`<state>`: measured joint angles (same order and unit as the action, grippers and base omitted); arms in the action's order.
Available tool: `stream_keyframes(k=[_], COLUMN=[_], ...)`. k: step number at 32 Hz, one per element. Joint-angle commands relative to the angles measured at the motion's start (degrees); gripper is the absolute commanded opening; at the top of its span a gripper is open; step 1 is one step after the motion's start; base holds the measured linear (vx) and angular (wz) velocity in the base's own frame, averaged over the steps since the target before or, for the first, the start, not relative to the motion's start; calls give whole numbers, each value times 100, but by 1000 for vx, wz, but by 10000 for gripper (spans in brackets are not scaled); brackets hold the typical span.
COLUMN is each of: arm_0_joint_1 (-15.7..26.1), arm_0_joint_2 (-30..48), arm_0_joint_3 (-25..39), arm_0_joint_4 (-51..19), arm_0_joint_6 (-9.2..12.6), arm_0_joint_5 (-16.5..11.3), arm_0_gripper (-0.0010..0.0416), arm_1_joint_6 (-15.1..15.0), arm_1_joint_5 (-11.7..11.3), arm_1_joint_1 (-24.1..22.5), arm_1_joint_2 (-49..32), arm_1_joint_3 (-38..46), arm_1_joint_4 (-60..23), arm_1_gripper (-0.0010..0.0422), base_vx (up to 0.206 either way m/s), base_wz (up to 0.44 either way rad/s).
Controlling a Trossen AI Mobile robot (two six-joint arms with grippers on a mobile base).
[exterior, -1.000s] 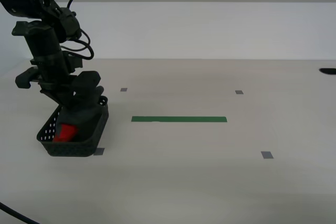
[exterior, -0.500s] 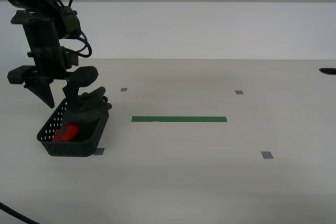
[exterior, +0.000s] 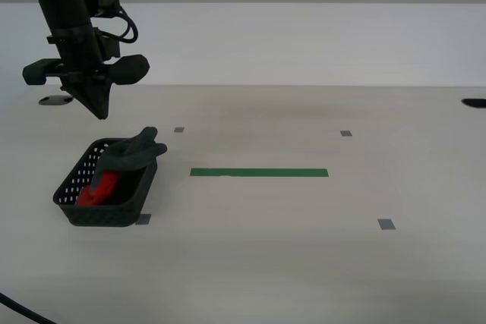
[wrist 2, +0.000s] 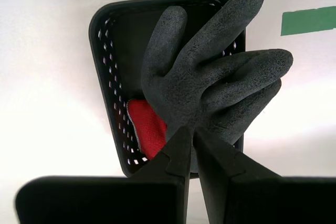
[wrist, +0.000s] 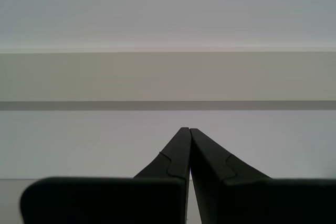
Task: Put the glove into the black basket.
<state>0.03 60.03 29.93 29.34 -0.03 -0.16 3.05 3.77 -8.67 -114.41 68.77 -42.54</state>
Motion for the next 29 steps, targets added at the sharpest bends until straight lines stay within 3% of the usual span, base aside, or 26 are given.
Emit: stream_keyframes(k=[1,29], arm_0_joint_1=[0,0], arm_0_joint_2=[2,2], arm_0_joint_3=[7,7], arm_0_joint_4=[15,15], arm_0_joint_6=[2,0], arm_0_joint_5=[-4,-4], arm_0_gripper=[0,1], arm_1_joint_6=[-2,-2], arm_1_joint_5=[15,15], arm_1_joint_1=[0,-2], arm_1_joint_2=[2,2], arm_1_joint_3=[-2,0], arm_1_joint_4=[28,111], arm_1_gripper=[9,9], base_vx=[0,0], base_wz=[0,0])
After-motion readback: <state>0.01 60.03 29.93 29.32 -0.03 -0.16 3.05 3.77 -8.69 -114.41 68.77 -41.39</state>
